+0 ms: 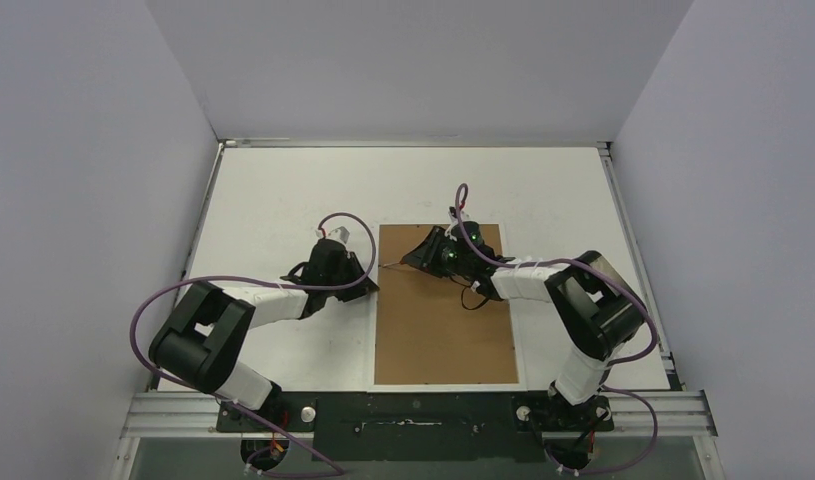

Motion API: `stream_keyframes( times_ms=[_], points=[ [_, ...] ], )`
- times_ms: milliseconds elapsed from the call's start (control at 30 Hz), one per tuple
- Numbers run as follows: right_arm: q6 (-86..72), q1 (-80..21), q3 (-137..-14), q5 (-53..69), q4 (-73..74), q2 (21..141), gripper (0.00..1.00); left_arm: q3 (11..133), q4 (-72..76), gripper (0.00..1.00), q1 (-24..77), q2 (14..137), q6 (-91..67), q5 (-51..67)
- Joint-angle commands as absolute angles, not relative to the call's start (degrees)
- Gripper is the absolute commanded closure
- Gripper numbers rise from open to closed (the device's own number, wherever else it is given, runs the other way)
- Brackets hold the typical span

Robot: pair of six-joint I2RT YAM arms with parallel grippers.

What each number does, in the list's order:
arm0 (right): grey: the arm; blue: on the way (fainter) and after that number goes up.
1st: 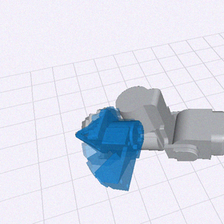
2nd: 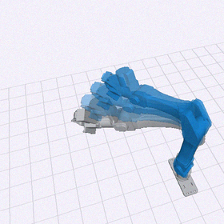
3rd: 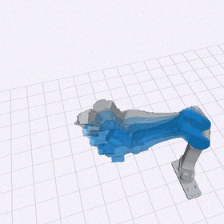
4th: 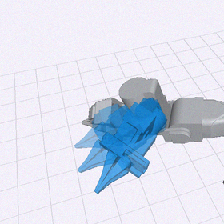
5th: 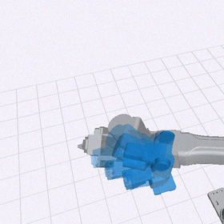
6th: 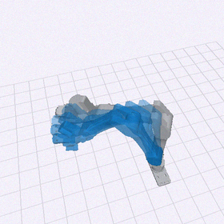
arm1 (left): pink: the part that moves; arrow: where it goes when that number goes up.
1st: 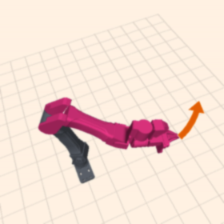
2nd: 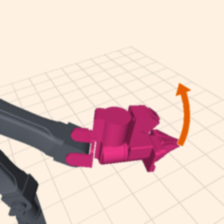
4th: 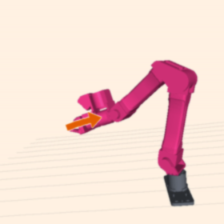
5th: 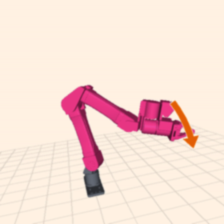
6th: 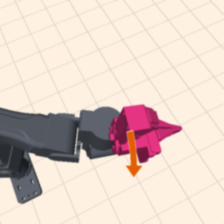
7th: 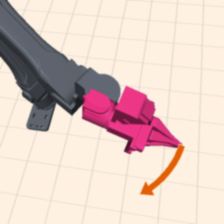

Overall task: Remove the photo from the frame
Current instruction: Release the photo frame item from the photo frame.

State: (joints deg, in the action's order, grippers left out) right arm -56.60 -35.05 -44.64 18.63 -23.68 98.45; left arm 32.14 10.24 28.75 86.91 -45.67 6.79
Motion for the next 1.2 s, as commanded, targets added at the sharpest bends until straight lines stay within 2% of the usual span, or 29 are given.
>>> stream_keyframes(
  times_ms=[0,167,733,1000,1167],
  points=[
    [-56.07,-36.03,-45.75,18.65,-25.22,100.77,1.0,29.44,7.21,0.95,28.56,90.6,-43.62,3.71],
    [-55.85,-36.16,-46.03,18.59,-26.07,102.47,1.0,28.82,7.1,1.0,28.56,90.43,-42.89,3.76],
    [-56.74,-35.38,-45.37,25.67,-34.11,107.19,1.0,27.9,10.8,1.0,28.56,92.13,-36.23,9.75],
    [-49.94,-35.6,-50.55,28.29,-25.98,106.76,1.0,28.51,10.91,1.0,28.56,93.41,-33.84,11.44],
    [-40.68,-37.19,-57.38,26.66,-12.83,106.53,1.0,28.5,11.65,1.0,28.56,93.91,-33.93,11.92]
  ],
)
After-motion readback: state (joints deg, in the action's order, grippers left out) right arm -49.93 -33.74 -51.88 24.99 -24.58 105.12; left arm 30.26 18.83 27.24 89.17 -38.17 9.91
